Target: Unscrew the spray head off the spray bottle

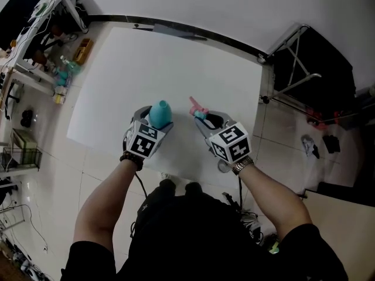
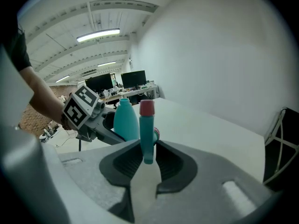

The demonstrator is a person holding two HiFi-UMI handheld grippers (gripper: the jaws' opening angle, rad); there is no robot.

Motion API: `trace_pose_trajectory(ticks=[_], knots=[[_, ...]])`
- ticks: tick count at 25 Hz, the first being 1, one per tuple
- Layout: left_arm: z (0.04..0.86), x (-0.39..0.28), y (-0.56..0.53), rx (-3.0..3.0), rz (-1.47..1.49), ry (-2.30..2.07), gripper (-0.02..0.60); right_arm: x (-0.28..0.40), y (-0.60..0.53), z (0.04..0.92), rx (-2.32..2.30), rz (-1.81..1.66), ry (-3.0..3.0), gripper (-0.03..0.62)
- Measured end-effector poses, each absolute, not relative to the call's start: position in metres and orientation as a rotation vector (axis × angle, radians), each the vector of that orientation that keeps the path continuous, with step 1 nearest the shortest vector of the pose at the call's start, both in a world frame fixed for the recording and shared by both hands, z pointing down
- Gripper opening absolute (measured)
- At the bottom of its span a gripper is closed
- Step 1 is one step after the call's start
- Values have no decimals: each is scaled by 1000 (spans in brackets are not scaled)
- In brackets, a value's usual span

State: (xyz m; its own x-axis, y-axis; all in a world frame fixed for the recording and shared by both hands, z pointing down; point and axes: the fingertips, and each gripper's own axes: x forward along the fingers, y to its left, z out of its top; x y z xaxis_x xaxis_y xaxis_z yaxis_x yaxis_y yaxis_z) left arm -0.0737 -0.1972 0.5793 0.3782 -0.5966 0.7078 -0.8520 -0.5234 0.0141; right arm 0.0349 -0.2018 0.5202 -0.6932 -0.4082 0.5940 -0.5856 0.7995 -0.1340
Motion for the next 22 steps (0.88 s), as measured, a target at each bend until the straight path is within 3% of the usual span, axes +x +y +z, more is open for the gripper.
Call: trace_pose_trajectory(ticks=[22], knots=[[594,-56,-212,2352,826,-1237,424,10,-211,586,717,673,-2390,80]])
